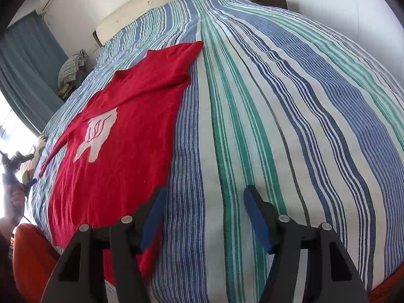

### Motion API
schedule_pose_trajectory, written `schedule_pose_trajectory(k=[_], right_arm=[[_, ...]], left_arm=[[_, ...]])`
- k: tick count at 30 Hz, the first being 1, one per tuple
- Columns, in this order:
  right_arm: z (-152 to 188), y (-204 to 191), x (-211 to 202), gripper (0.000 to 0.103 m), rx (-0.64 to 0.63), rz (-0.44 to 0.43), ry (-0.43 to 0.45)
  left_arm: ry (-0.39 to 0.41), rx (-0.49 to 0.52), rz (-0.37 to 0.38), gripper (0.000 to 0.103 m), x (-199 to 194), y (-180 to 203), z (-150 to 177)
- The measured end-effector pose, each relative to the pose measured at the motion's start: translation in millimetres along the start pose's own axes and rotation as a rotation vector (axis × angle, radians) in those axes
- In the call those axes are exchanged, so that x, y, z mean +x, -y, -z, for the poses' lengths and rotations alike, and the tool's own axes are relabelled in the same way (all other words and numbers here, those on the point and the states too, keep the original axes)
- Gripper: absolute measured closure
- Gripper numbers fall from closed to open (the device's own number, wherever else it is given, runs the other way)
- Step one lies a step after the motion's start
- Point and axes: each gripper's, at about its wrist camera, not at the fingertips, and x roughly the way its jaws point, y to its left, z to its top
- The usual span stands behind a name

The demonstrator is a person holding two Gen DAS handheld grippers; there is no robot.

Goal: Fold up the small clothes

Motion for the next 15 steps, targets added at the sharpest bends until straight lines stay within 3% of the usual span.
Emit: schedule_pose_trajectory(k=[1,3,7,11,13,15], right_arm=[[-0.1,-1.6,0.2,0.037,-0.005,0.005,0.0],[1.0,-3.9,0.3,0.036,-0.018,0.016,-0.001],[2.1,-4.7,1.1,0.036,-0.027,0.023,-0.004],[1.0,-5.8,4.3,0.033,-0.023,0.029,-0.009],[1.4,-8.7,4.9,0.032,-0.031,0.038,-0.009],[2.3,-10.9,5.2,0.031,-0.043,0.047,-0.01]], left_arm=[[-0.025,-0.055,-0.011,0.003,8.8,-18.4,-9.5],[-0.016,-0.132,-0.039,0.017,16.1,-48.2,-20.1],[0.046,-0.265,0.031,0.023,15.4,-78.5,-38.5],[0.078,-0.264,-0.01,0.027,23.8,-72.3,-56.4],[0.086,-0.23,-0.037,0.046,29.0,-66.6,-65.0],[0.07,-0.214,-0.058,0.094,32.9,-66.0,-70.5]])
